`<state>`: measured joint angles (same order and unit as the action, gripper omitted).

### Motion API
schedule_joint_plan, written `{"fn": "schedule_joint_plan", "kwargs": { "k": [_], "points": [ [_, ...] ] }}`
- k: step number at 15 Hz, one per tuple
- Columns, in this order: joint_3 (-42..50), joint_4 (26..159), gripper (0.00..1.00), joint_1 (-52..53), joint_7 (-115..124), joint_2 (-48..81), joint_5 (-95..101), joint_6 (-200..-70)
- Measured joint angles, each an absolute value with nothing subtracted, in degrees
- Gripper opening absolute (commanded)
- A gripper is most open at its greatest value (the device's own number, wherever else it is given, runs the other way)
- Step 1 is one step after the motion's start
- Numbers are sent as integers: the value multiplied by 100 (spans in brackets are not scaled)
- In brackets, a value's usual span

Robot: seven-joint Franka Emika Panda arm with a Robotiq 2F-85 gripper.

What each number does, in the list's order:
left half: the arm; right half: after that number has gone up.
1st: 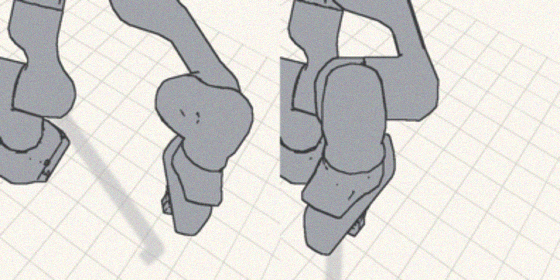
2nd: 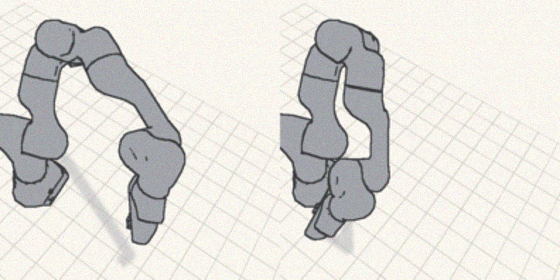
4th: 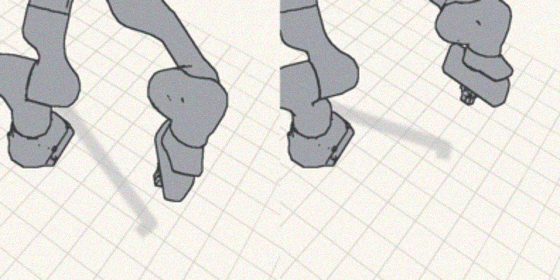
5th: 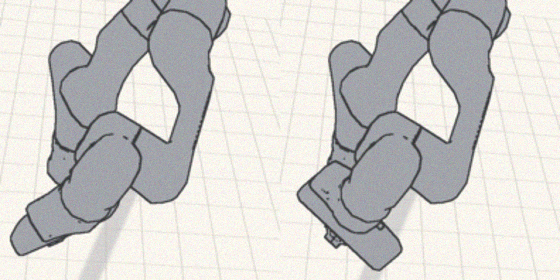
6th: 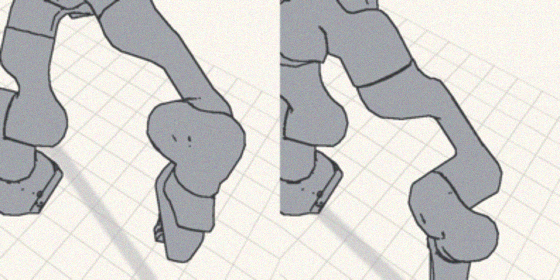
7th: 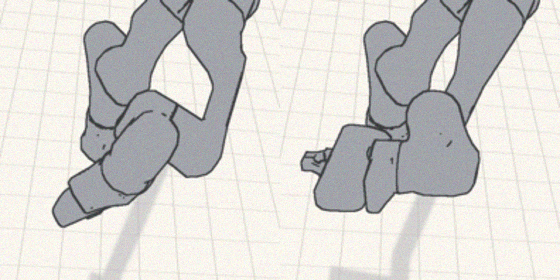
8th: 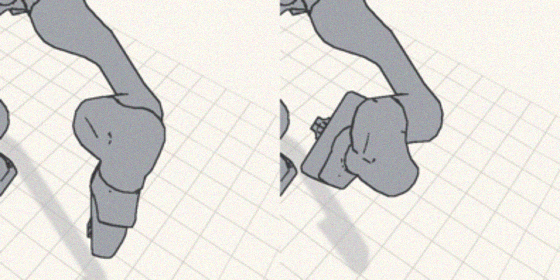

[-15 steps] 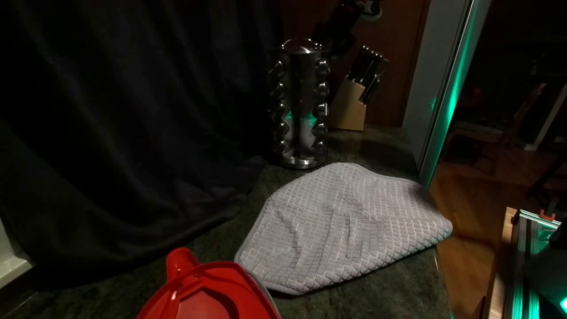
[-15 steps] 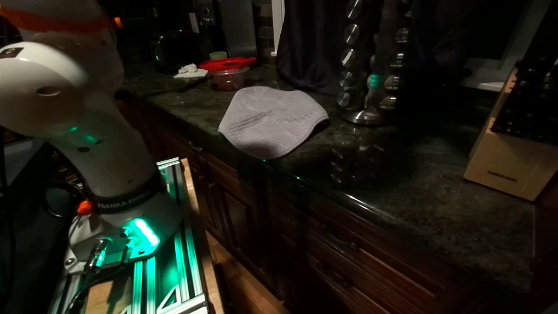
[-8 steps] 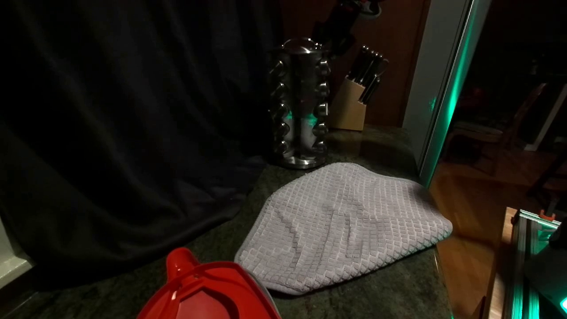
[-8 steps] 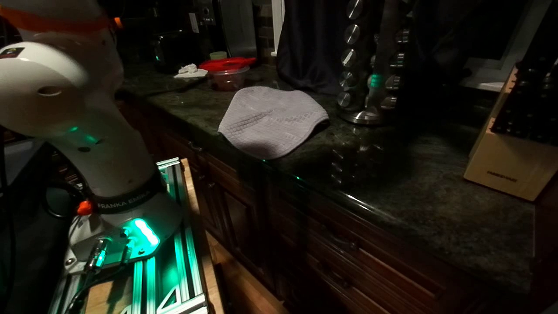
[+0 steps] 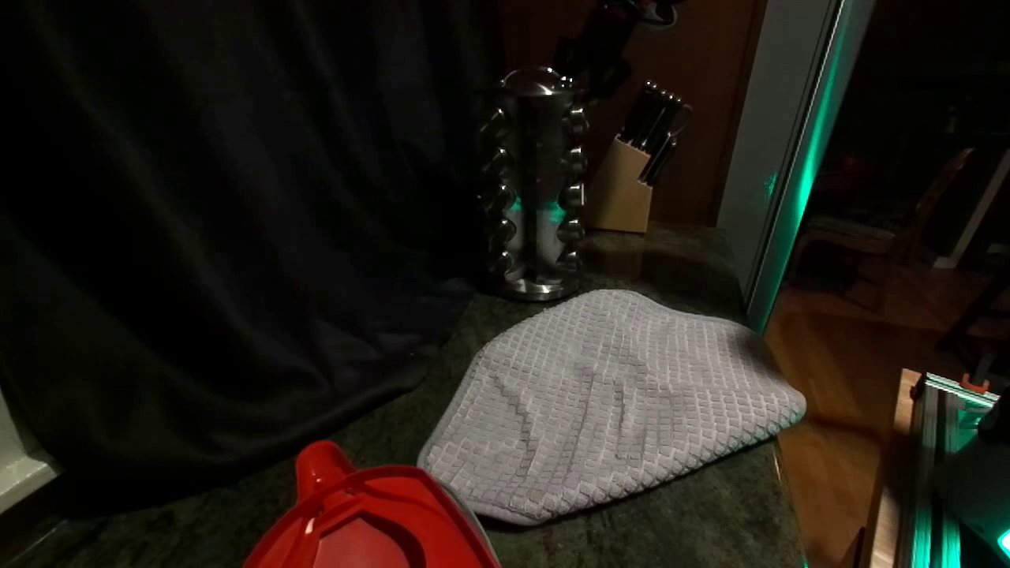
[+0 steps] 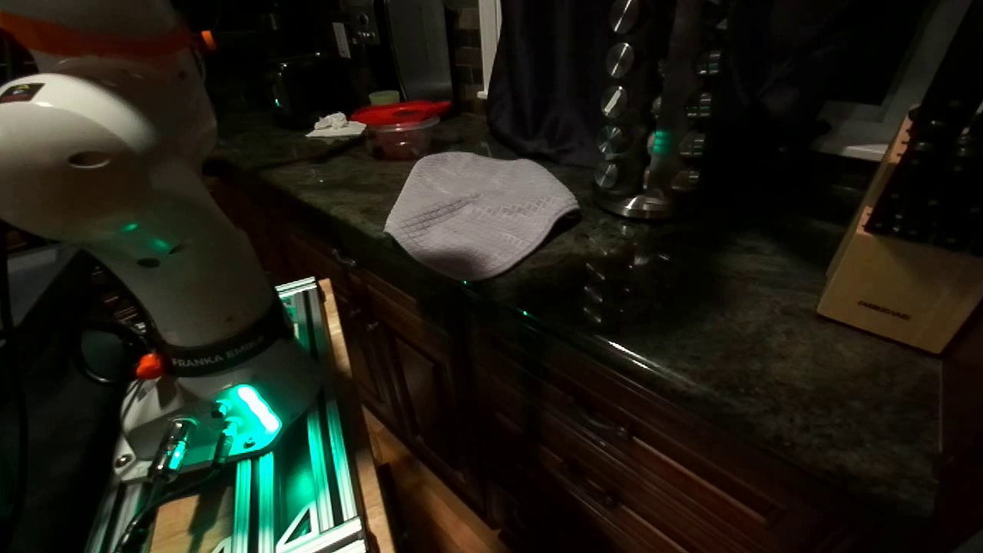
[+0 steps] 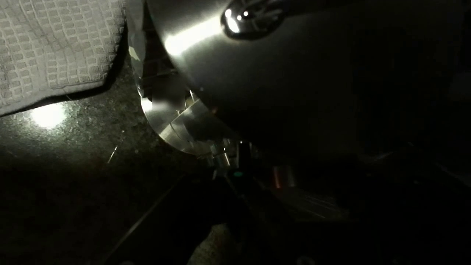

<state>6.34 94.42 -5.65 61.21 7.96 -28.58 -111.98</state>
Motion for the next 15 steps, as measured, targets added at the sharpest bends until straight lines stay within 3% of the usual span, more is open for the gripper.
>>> {"fn": "schedule_joint_plan", "kwargs": {
  "k": [15],
  "points": [
    [659, 9622, 27, -591, 8183, 604, -2791, -10866]
  ]
}}
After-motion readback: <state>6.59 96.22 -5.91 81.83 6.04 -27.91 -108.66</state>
